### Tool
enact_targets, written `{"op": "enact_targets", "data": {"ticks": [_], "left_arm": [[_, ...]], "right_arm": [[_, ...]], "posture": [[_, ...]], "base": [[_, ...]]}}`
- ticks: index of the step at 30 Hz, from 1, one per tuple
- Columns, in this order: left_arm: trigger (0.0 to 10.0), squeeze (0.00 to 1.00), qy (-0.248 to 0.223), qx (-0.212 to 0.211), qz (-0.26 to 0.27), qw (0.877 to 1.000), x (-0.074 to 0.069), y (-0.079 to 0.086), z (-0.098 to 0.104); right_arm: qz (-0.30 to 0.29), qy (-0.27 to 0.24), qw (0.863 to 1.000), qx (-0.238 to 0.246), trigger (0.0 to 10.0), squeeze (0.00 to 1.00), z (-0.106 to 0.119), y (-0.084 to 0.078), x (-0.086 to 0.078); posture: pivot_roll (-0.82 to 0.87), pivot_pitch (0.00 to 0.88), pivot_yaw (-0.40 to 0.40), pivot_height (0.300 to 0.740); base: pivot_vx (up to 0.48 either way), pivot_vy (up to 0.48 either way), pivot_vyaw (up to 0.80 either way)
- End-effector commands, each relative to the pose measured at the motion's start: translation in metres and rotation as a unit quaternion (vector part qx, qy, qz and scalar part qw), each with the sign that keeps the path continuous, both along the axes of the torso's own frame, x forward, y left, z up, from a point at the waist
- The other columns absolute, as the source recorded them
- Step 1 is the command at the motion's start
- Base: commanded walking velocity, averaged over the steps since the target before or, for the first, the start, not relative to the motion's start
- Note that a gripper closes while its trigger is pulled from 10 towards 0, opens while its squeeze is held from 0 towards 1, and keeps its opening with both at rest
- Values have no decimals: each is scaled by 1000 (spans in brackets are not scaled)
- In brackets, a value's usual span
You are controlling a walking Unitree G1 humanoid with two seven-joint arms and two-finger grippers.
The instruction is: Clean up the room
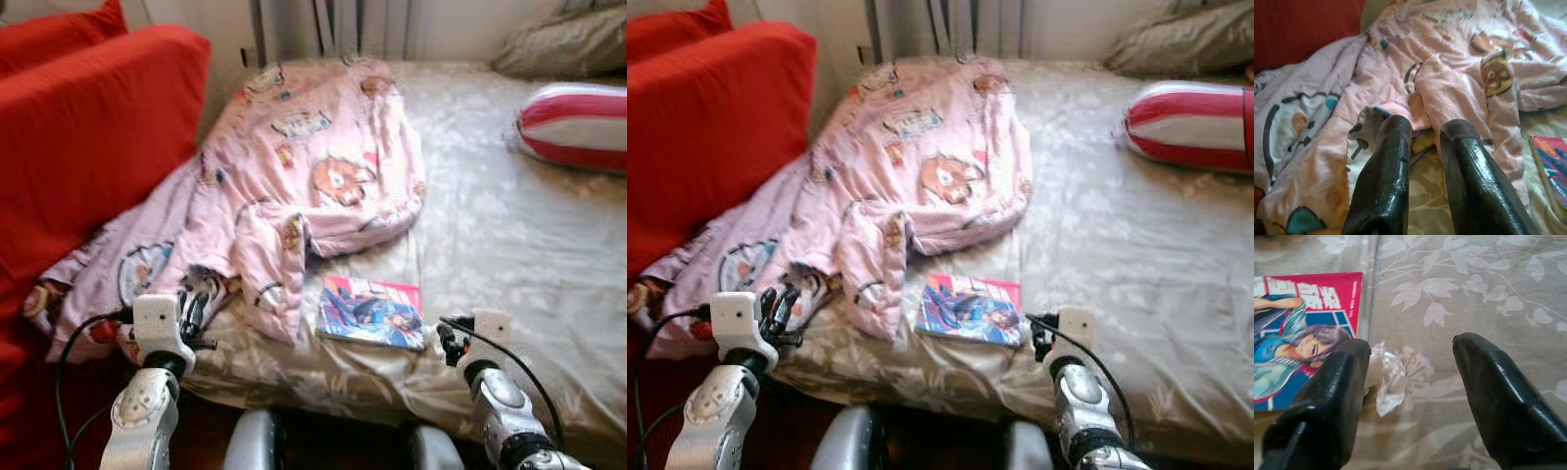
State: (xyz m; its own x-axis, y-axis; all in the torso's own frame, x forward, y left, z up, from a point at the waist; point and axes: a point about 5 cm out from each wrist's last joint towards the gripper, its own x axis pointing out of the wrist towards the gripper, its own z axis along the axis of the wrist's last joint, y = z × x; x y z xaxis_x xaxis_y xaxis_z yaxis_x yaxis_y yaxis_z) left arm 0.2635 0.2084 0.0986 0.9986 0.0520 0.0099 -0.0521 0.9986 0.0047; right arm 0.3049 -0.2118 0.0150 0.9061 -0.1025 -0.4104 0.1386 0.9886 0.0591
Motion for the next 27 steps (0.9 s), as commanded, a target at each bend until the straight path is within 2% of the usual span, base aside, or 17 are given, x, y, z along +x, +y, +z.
{"op": "enact_targets", "data": {"ticks": [1,7,8,19,27], "left_arm": [[10000,0,4,-8,15,1000,-6,5,0],[10000,0,4,-7,14,1000,-11,3,5],[10000,0,5,-4,14,1000,-12,4,6],[10000,0,18,10,11,1000,-24,9,12],[10000,0,27,17,10,999,-30,11,14]], "right_arm": [[-2,6,1000,10,10000,1000,0,5,2],[14,-1,1000,14,10000,973,8,15,12],[20,-3,1000,18,10000,0,10,18,15],[12,0,1000,16,10000,0,17,22,24],[-26,-12,999,27,10000,0,21,17,25]], "posture": [[161,236,62,606],[203,273,80,606],[208,279,85,606],[253,290,119,606],[262,288,133,606]], "base": [[0,0,0],[0,0,0],[0,0,0],[0,0,0],[0,0,0]]}}
